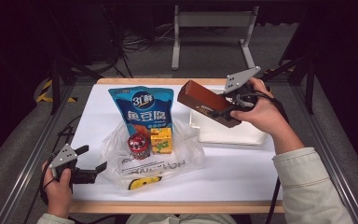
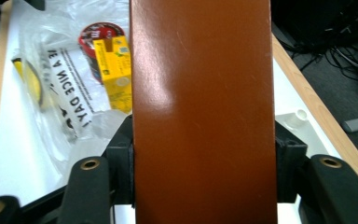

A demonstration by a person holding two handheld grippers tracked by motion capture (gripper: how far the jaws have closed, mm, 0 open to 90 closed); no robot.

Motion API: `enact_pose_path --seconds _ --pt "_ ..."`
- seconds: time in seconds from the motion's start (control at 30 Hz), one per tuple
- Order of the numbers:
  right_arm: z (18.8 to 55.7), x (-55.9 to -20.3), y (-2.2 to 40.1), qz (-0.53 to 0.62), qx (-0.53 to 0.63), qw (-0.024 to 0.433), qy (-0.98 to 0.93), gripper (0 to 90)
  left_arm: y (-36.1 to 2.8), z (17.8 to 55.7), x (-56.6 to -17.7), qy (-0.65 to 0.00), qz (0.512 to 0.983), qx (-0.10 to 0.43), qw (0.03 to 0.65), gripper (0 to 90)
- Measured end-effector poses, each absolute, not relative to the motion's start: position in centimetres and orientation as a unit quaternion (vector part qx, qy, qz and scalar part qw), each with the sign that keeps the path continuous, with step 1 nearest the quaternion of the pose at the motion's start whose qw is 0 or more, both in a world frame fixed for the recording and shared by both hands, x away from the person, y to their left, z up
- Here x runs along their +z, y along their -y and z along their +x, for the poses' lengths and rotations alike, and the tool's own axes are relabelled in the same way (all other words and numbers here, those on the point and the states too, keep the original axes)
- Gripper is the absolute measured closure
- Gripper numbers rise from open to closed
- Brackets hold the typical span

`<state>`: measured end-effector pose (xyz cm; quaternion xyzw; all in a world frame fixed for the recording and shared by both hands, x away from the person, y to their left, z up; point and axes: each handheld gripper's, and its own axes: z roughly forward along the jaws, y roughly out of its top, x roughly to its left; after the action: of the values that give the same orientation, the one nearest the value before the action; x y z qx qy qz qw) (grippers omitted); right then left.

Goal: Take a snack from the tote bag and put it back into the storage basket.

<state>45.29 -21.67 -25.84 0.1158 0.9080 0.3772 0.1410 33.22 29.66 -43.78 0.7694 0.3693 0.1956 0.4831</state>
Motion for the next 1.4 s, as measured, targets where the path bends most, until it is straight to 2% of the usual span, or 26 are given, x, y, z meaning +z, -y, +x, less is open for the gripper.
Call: enact_pose_path --seconds 1.4 --pt "51.8 -28.4 26.4 0.179 0.324 0.179 -0.911 42.3 -30.3 31.7 -43.9 -0.378 0.770 0.204 0.471 1.3"
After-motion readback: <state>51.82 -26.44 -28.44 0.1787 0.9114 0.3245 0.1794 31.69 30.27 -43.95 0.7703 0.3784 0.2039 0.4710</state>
